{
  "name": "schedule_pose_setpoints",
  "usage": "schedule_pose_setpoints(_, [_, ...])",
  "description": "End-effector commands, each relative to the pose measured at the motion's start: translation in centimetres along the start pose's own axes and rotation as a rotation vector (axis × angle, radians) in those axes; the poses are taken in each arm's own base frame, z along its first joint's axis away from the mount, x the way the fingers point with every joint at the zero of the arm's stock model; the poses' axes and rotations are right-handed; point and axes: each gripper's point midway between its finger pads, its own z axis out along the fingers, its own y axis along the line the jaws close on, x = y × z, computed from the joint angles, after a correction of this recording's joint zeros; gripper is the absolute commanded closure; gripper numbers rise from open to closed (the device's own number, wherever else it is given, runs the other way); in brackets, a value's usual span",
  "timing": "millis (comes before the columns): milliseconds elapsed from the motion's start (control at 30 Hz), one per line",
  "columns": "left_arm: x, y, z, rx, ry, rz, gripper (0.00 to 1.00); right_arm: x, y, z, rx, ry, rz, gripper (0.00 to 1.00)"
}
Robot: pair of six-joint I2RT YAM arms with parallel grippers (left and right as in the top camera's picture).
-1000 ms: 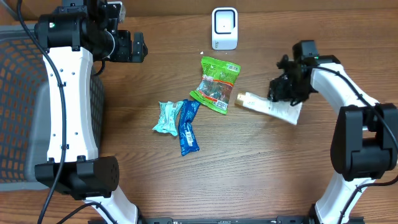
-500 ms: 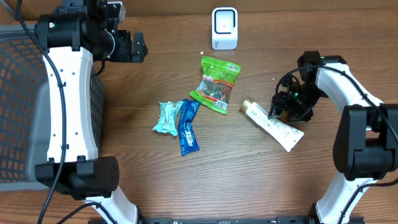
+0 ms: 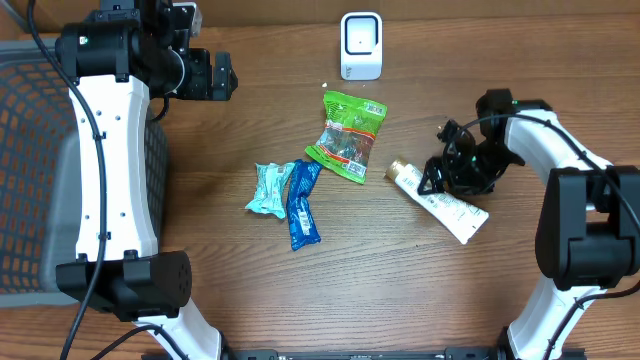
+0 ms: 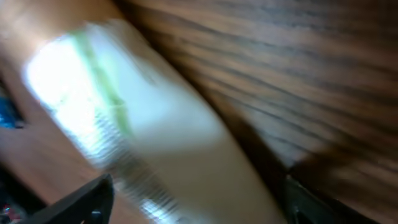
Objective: Scan the item barcode
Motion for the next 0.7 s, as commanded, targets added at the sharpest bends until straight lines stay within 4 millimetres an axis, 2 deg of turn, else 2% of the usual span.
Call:
schedule_pose_setpoints(0, [0.0,0.0,0.3,0.010,0.004,-0.007,0.00,1.2,-1.0,1.3,0.028,0.028,-0.021,0.22])
schedule_pose_setpoints(100, [0.0,0.0,0.3,0.010,0.004,-0.007,0.00,1.5,-1.1,1.7,0.024,0.030,-0.012,0.44])
schedule_pose_setpoints(167, [0.0,0.0,0.3,0.010,0.004,-0.007,0.00,1.4,-1.0,1.7,0.020,0.023,0.027,0.50])
schedule_pose_setpoints(300, [0.0,0.0,0.3,0.010,0.004,-0.007,0.00,-0.2,0.6,1.6,-0.086,-0.039,0.152,0.63])
schedule_pose_setpoints(367, [0.0,0.0,0.3,0.010,0.004,-0.007,0.01,-1.4,1.2,1.5,-0.130,-0.075,0.286,0.64])
schedule_pose_setpoints(467, [0.0,0.0,0.3,0.011,0.004,-0.007,0.01,-2.8,0.8,1.4,-0.133,-0.122,0.447,0.64])
schedule_pose_setpoints(667, [0.0,0.0,0.3,0.010,0.004,-0.007,0.00,-4.5,0.6,1.3,-0.117,-0.190,0.422,0.59])
